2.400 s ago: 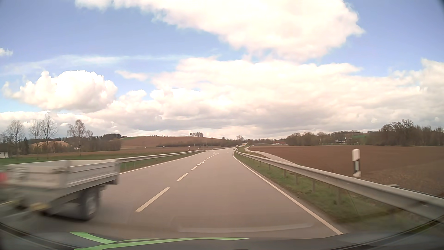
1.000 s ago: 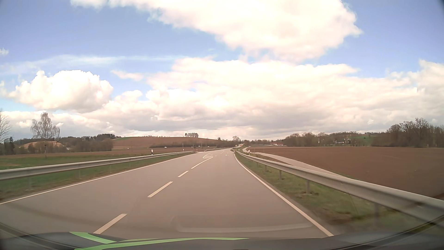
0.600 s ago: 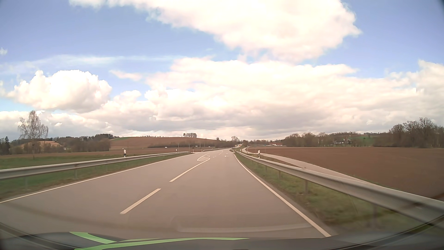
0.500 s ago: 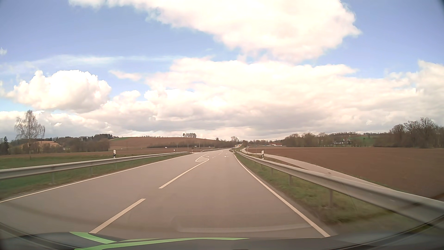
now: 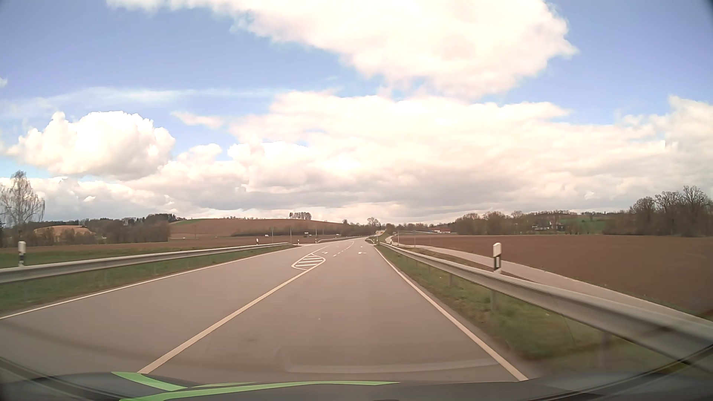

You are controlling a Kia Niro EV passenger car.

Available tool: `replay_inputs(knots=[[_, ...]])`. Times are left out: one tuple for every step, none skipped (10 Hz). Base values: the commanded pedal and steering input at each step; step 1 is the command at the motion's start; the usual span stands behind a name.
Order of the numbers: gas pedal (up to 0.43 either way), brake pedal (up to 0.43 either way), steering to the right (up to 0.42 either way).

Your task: Follow the waypoints while adhering to traffic rules and regulations

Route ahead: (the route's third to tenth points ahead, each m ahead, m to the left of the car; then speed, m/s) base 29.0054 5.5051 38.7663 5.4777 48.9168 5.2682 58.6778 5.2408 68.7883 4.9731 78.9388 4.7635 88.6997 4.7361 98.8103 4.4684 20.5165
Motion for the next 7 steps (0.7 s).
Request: replay_inputs(knots=[[0.22, 0.0, 0.004], [0.22, 0.0, 0.004], [0.22, 0.0, 0.004], [0.22, 0.0, 0.004], [0.22, 0.0, 0.004], [0.22, 0.0, 0.004], [0.22, 0.0, 0.004]])
